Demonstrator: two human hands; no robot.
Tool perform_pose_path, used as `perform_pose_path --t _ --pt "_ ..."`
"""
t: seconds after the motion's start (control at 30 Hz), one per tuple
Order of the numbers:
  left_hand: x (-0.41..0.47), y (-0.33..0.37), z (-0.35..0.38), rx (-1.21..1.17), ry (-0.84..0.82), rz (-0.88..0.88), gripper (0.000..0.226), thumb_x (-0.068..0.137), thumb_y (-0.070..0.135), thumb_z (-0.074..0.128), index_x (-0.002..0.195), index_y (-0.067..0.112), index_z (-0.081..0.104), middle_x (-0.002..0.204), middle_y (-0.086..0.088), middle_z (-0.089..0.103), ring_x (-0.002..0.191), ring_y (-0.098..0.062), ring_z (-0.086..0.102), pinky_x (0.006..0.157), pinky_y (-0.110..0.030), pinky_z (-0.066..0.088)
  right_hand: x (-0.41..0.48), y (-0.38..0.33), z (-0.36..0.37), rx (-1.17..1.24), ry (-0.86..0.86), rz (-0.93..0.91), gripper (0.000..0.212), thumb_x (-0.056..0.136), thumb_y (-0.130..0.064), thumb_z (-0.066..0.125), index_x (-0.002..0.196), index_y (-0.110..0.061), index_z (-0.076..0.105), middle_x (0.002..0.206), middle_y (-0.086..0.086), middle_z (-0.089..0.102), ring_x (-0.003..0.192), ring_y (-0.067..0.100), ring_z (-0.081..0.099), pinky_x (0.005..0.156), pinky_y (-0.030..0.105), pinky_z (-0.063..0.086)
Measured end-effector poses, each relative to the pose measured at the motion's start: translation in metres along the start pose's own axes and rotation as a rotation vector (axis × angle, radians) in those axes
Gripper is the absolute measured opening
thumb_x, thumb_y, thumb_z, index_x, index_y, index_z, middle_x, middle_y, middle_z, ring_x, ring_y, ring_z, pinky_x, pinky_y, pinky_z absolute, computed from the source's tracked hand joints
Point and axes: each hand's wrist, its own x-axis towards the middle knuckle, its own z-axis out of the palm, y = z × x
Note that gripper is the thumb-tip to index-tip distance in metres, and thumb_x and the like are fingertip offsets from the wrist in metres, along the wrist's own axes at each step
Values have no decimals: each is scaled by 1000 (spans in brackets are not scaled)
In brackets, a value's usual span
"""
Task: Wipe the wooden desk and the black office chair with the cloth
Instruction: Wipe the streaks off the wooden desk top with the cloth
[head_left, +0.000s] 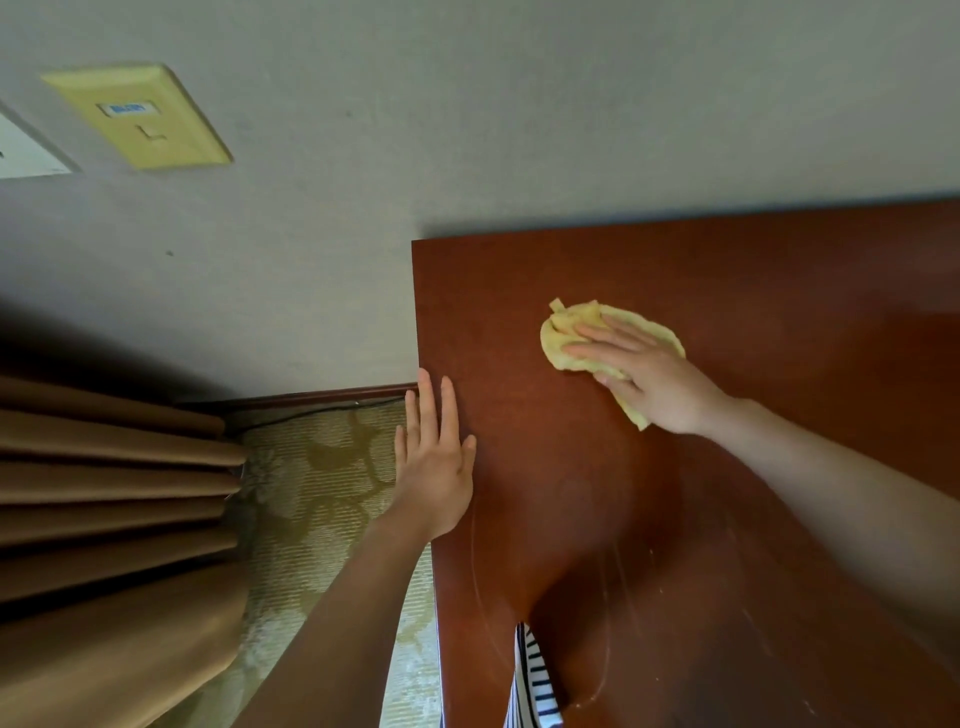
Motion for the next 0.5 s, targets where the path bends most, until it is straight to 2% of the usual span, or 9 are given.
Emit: perform_pose_path --t 0.2,0.3,0.37,0.5 --pt "3 1 -2 36 -77 -41 63 103 35 19 135 31 -36 140 11 -49 140 -17 -31 114 -40 -12 56 8 -14 -11 46 214 47 100 -17 42 144 -31 34 157 -7 19 146 20 8 119 35 7" --pt "3 3 -4 35 -111 -45 63 104 35 18 133 33 -38 138 12 -52 140 -16 -32 114 -40 -13 91 -9 -9 -20 139 346 44 100 -15 38 143 -24 37 156 -5 23 145 27 12 118 40 9" --pt "3 3 -6 45 -132 -48 63 104 35 17 132 33 -39 138 12 -52 140 -16 -32 114 -41 -13 104 -27 1 -6 156 406 46 100 -17 36 145 -24 34 157 -5 20 145 29 9 118 43 9" --pt "3 4 -8 80 -160 -64 63 103 37 16 132 33 -40 137 11 -54 140 -17 -31 115 -41 -12 94 -66 32 6 178 320 47 100 -17 37 145 -29 33 156 -9 20 146 26 5 117 48 9"
